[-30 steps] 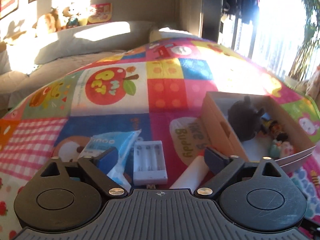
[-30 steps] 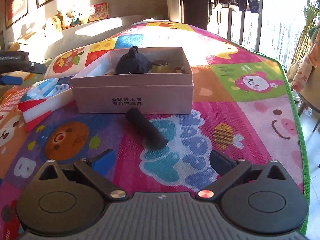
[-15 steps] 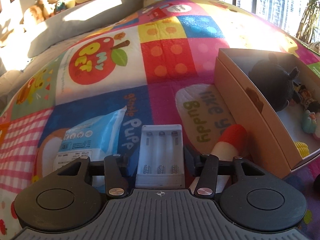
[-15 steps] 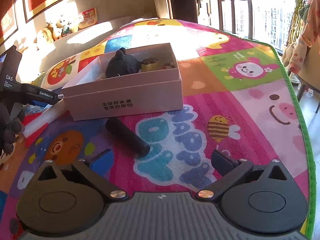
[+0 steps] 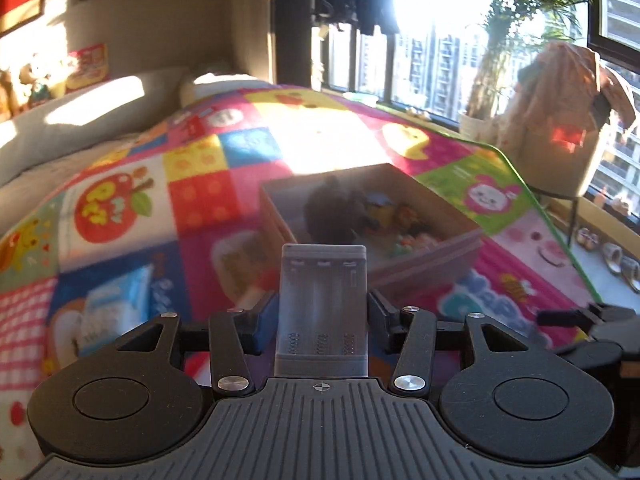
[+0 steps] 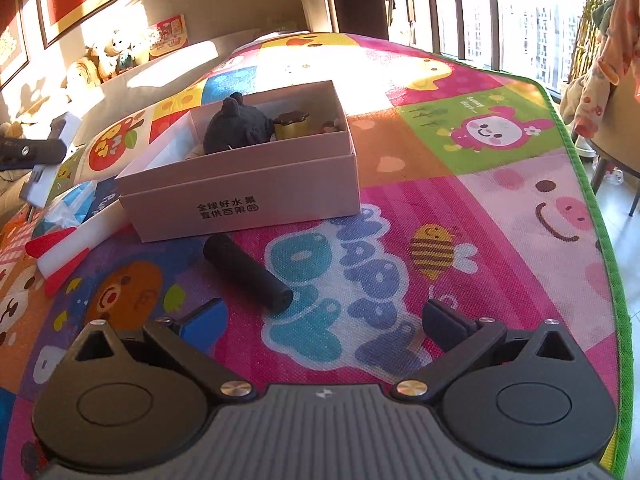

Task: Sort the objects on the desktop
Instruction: 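Set the battery charger on the mat beside the cylinder with the left tool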

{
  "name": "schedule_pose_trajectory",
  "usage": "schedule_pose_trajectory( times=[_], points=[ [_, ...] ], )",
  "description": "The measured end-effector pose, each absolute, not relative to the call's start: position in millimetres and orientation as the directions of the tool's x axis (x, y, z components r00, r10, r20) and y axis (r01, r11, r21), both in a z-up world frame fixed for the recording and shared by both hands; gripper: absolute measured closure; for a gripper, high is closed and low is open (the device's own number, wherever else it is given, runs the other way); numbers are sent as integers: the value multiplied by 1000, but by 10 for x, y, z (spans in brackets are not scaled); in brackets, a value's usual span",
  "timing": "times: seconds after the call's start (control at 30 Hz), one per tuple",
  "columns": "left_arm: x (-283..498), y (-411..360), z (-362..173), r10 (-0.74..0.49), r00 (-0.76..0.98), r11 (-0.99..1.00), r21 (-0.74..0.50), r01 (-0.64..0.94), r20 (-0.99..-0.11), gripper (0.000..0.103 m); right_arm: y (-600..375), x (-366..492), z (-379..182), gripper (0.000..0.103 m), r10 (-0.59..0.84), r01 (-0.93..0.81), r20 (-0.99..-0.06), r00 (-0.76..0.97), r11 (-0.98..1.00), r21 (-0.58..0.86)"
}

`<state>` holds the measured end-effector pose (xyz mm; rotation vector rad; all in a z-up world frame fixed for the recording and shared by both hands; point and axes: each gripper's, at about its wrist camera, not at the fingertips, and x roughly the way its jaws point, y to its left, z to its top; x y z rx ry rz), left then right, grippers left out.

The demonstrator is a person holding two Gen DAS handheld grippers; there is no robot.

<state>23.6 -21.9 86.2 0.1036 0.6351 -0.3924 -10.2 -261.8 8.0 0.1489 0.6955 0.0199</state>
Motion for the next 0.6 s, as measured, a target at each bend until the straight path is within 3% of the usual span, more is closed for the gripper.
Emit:
schedule_pose_trajectory(
  times=[0.17,0.23,0.3,0.43,0.6],
  points=[
    [-35,-370,348,-282,692,925,2,379,-665,45,-2588,-85,80,0,55,30,-647,760,992,119],
    [-128,-344,289,-290,686,925,-12,379,-667,25,-2557,-72,75,0,42,28,-656,754,995,96],
    [-220,-291,278,-299,687,927,-31,373,-663,17,-2527,-58,69,0,31,25,-665,746,997,75],
    [-264,-279,233,-272,703,933,-1,360,-657,9,-2502,-32,65,0,22,11,-686,728,999,44],
    [-175,-313,181,-250,733,950,-14,313,-633,7,-2462,11,87,0,20,-22,-712,702,1000,7]
  ],
)
